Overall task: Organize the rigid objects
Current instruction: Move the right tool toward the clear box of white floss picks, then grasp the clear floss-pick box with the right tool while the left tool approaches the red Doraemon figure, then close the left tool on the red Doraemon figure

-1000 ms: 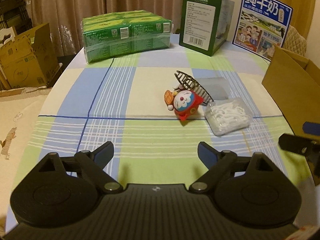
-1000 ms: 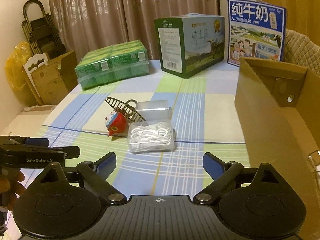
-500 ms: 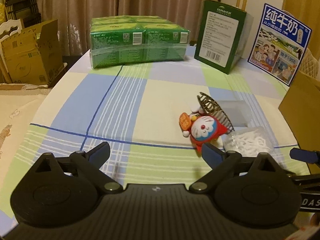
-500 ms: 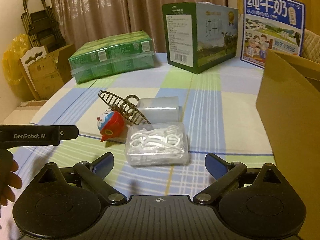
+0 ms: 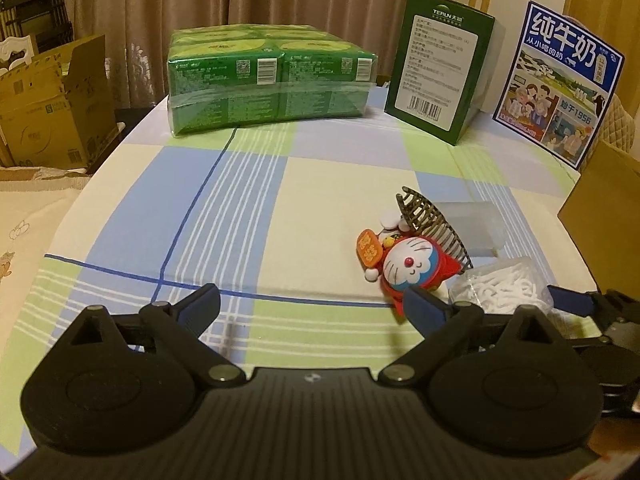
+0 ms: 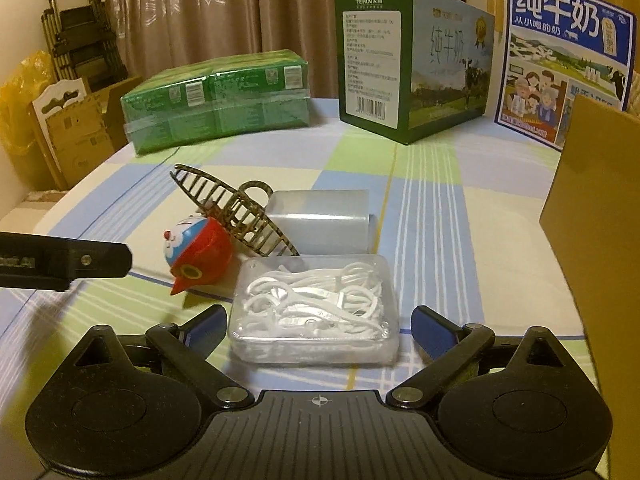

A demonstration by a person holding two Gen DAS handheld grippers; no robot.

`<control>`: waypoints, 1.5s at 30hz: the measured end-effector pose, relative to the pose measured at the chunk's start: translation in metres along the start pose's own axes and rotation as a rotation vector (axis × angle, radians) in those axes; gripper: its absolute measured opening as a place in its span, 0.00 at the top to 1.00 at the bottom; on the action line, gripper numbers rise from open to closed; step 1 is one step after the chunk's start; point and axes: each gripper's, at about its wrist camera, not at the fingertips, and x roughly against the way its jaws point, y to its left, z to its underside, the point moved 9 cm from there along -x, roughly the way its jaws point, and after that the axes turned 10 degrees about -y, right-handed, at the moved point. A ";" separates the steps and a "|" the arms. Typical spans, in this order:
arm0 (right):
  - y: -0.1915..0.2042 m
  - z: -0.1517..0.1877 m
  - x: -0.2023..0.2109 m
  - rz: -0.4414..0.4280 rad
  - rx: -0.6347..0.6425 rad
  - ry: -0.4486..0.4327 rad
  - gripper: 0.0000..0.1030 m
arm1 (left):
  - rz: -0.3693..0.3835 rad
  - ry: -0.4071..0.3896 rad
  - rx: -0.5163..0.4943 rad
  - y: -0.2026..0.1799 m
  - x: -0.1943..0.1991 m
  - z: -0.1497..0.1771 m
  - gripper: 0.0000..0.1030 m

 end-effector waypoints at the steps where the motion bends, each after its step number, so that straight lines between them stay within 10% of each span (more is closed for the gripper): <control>1: -0.001 0.001 -0.002 0.001 -0.007 -0.002 0.07 | 0.003 -0.002 -0.001 0.000 0.000 0.000 0.07; 17: -0.029 0.001 0.021 0.065 -0.035 -0.045 0.19 | 0.093 -0.022 -0.028 -0.028 -0.014 0.001 0.08; 45: -0.069 0.015 0.052 0.109 -0.122 -0.030 0.19 | 0.121 -0.103 -0.207 -0.071 -0.033 0.005 0.62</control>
